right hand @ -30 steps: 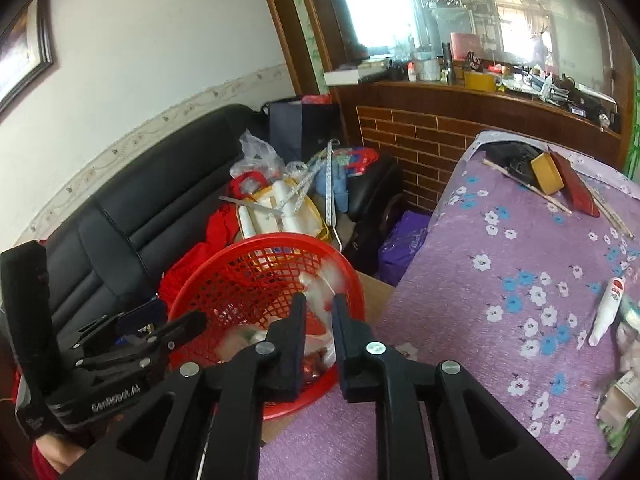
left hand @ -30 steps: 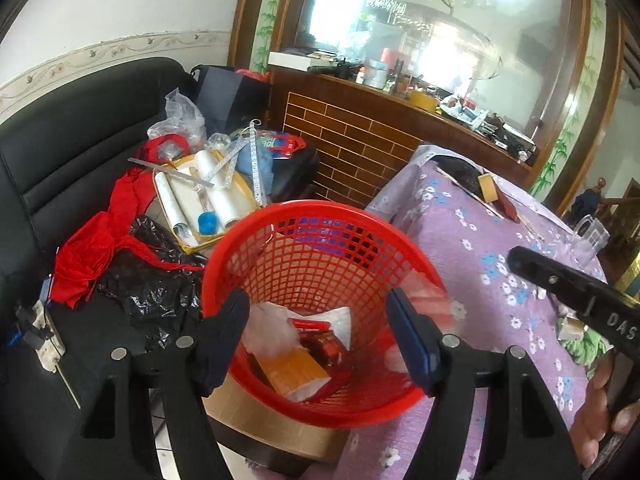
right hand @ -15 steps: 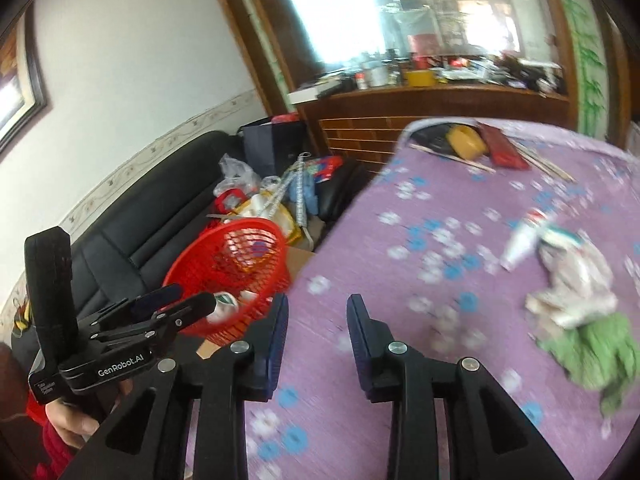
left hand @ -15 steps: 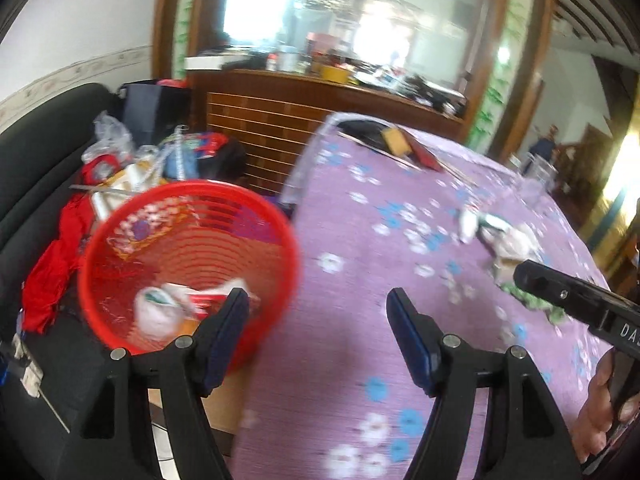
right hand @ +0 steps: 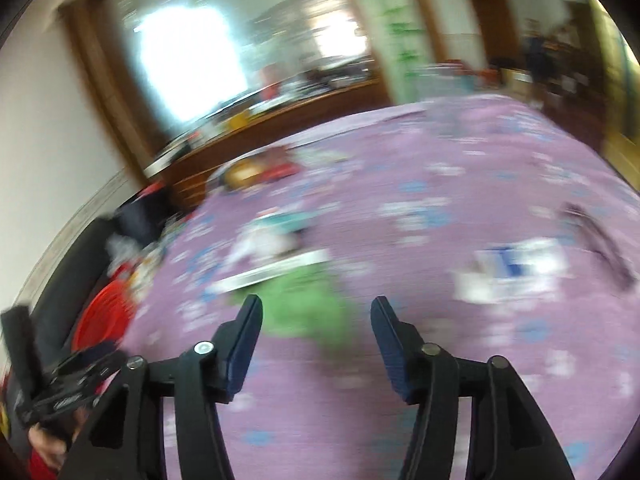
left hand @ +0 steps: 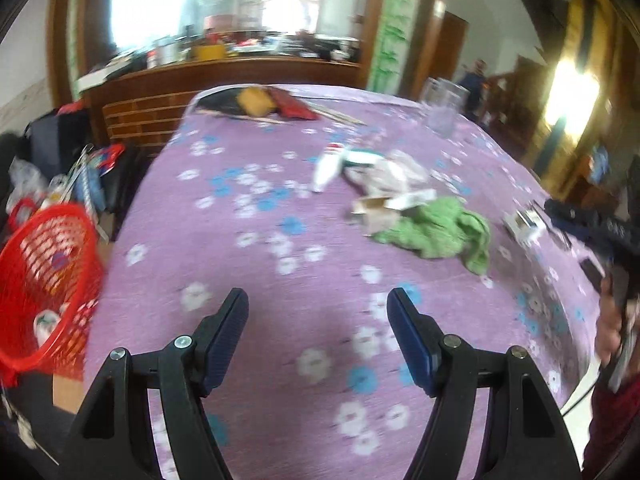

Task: Collect trash
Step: 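Move both empty grippers back over the table toward the remaining items, then grasp the green towel with the left gripper while the right grasps the blue-and-white medicine box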

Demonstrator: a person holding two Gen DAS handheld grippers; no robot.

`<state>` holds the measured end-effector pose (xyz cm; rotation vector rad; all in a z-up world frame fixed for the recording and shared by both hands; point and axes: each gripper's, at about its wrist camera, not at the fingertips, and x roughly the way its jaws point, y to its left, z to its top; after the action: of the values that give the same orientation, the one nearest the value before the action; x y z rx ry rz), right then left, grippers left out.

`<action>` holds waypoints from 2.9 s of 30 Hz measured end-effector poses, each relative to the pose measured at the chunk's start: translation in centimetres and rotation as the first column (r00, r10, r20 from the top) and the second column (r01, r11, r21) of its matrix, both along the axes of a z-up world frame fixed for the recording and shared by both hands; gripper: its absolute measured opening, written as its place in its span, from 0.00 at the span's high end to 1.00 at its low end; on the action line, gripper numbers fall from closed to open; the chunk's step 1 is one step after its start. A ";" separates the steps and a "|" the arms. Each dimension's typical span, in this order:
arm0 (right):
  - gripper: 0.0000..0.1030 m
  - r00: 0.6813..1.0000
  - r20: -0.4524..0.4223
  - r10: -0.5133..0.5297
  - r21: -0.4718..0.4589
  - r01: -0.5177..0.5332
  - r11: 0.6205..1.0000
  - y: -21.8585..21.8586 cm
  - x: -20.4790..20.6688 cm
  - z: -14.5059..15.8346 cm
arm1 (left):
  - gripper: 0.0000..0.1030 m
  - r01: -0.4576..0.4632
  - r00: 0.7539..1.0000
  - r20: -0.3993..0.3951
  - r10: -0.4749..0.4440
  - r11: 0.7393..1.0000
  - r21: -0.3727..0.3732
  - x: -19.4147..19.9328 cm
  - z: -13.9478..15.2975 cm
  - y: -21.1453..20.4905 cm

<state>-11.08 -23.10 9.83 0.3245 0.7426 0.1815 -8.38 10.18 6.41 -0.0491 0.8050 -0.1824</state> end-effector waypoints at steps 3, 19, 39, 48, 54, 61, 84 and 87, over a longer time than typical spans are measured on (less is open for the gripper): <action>0.41 0.992 -0.024 -0.126 0.007 0.127 0.992 -5.9 0.6 -0.4 | 0.31 0.055 0.998 -0.011 -0.055 0.998 0.019 0.5 -0.2 -2.8; 0.42 0.986 -0.164 -0.025 0.214 0.060 0.975 -10.3 3.2 -4.0 | 0.30 0.132 0.990 -0.057 -0.128 0.989 0.063 1.6 -1.6 -7.5; 0.41 0.961 -0.190 0.201 0.063 -0.192 0.979 -7.1 7.2 -4.0 | 0.30 0.135 0.988 -0.087 -0.132 0.990 0.039 2.7 -1.8 -7.0; 0.60 0.953 -0.246 0.179 -0.243 -0.240 0.940 -2.0 5.0 -5.3 | 0.26 0.110 0.987 -0.109 -0.115 0.993 -0.053 4.8 -1.0 -8.2; 0.64 0.969 -0.199 0.150 -0.163 -0.183 0.969 -3.5 3.6 -5.1 | 0.23 0.100 0.984 -0.140 -0.107 0.993 -0.061 7.2 -1.5 -10.5; 0.64 0.987 -0.099 0.128 -0.050 -0.133 0.990 -4.6 -0.2 -3.4 | 0.23 0.112 0.987 -0.120 -0.108 0.993 0.027 10.8 -2.4 -14.0; 0.64 0.992 0.035 0.124 -0.064 -0.122 0.990 0.7 -5.6 -2.8 | 0.67 0.099 0.987 0.120 -0.108 0.992 0.080 1.1 -1.4 -9.8; 0.64 0.989 0.054 0.137 -0.077 -0.132 0.988 2.3 -5.5 -2.6 | 0.67 0.053 0.984 0.168 -0.065 0.996 0.076 0.0 -1.3 -7.9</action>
<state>-16.58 -20.82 7.24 0.1987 0.7115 0.2895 -8.36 2.24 5.12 0.0574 0.6419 -0.2107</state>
